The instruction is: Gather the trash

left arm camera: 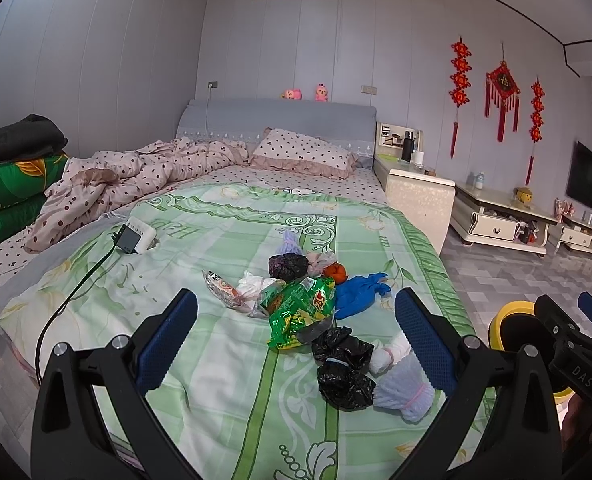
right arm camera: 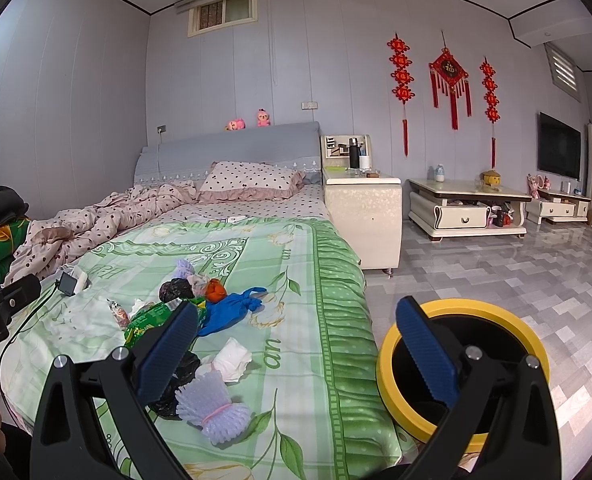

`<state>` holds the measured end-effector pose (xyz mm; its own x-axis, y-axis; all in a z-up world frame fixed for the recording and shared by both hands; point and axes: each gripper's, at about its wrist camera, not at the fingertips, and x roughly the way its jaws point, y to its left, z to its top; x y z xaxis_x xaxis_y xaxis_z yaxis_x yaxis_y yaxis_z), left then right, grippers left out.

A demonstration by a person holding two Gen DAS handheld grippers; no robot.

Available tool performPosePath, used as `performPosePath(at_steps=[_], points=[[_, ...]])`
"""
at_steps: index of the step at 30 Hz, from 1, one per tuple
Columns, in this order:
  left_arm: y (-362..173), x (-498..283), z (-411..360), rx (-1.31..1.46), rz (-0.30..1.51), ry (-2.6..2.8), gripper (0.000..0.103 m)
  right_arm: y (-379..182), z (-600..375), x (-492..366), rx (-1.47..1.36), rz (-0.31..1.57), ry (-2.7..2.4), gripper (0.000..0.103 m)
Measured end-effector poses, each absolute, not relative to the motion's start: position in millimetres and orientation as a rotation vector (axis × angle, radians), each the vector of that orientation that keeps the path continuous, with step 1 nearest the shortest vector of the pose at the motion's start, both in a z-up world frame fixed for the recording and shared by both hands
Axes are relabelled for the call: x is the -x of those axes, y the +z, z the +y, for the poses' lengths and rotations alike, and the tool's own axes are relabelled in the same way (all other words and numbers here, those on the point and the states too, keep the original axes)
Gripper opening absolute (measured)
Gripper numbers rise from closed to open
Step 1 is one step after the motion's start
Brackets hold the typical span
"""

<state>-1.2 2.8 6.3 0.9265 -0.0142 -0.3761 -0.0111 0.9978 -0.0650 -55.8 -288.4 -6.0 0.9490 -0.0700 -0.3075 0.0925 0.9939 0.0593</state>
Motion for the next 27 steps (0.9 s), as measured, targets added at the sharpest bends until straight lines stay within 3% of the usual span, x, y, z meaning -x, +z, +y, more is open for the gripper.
performPosePath(at_steps=[27], points=[[7.2, 0.5, 3.9, 0.070, 0.390, -0.001, 0.095, -10.2, -287.4, 54.1, -0.076, 0.314, -0.086, 0.096]])
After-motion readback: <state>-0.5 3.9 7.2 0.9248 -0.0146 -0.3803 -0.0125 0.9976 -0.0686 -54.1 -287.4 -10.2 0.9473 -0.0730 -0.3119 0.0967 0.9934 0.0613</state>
